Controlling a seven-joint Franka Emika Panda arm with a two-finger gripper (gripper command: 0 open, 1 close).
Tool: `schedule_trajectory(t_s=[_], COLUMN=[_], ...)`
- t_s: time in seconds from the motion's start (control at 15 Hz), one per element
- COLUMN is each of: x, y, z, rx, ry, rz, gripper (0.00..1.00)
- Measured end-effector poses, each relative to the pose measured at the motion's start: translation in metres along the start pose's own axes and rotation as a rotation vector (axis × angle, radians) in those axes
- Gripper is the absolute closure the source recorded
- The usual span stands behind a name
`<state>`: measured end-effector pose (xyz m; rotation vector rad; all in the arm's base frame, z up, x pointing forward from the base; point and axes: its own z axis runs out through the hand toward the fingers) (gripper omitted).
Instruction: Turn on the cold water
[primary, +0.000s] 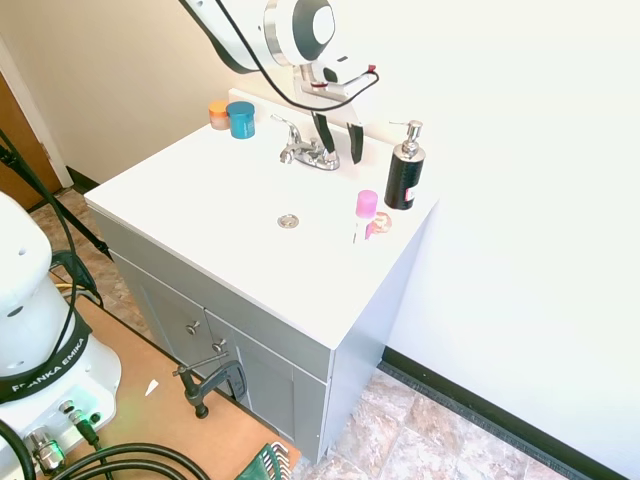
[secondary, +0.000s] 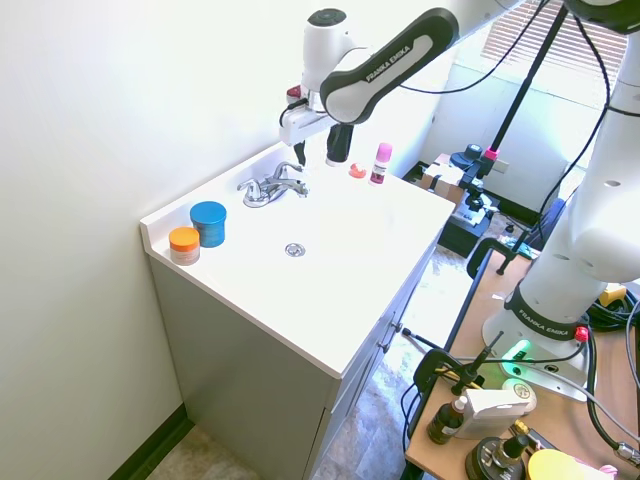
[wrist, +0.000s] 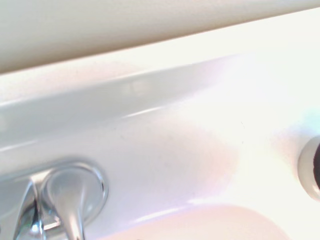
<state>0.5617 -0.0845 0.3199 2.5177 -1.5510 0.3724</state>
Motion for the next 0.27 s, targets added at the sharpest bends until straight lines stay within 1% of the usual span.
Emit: schedule_trajectory(t_s=[0.13,0.27], x=[-0.011,-0.031], y=[0.017,0.034], z=[-0.017,-0.036], rx=[0.023,0.04], ry=[-0.041,-0.116], rz=[-0.036,-0.072], gripper=[0.0,0.0])
